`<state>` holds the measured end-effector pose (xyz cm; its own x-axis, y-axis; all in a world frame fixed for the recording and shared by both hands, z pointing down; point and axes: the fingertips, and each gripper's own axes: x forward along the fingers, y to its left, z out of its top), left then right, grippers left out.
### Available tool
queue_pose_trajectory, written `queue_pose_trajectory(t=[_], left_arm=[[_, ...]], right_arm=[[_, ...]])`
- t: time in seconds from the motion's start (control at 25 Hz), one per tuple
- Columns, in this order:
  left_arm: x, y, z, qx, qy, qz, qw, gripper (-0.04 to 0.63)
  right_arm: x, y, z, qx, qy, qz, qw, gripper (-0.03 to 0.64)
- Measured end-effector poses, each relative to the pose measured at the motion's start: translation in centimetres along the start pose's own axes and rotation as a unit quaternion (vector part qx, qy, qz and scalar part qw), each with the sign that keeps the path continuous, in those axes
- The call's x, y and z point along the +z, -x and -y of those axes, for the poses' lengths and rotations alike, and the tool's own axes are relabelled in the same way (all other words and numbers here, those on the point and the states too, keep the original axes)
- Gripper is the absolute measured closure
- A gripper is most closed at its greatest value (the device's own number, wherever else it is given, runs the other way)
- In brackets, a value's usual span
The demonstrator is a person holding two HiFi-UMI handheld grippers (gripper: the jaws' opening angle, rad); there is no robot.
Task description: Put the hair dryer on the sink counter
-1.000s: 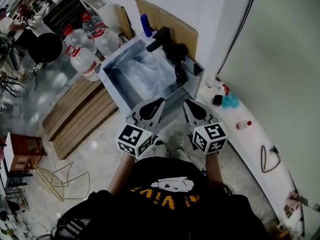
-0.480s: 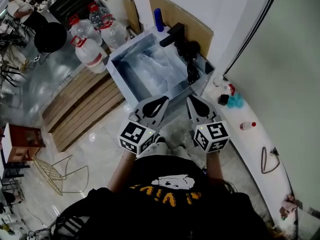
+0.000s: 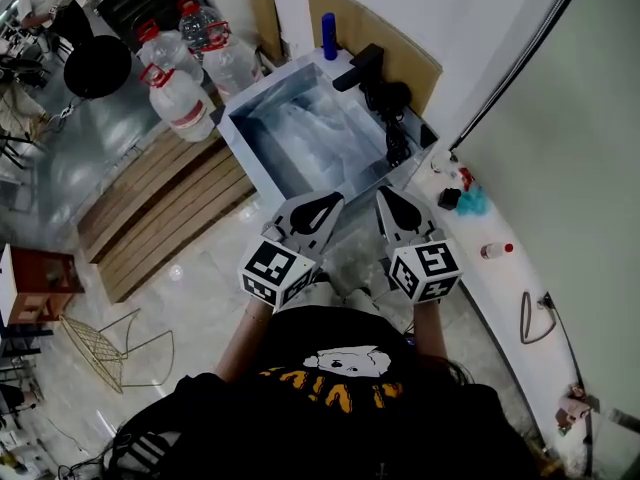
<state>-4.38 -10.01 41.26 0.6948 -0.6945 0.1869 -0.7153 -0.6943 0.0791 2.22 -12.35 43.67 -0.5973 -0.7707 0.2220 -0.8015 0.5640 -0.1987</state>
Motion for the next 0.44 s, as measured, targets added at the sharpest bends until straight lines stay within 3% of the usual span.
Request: queue_pose_trajectory(t=[0.44], left_arm=[[-0.1,1.3,-1.7,-0.016,0.005,0.005,0.9999,0.578]], right_arm=[[0.1,-1.6,-1.7,-0.012,0.008,-0.007,1.0,0.606]])
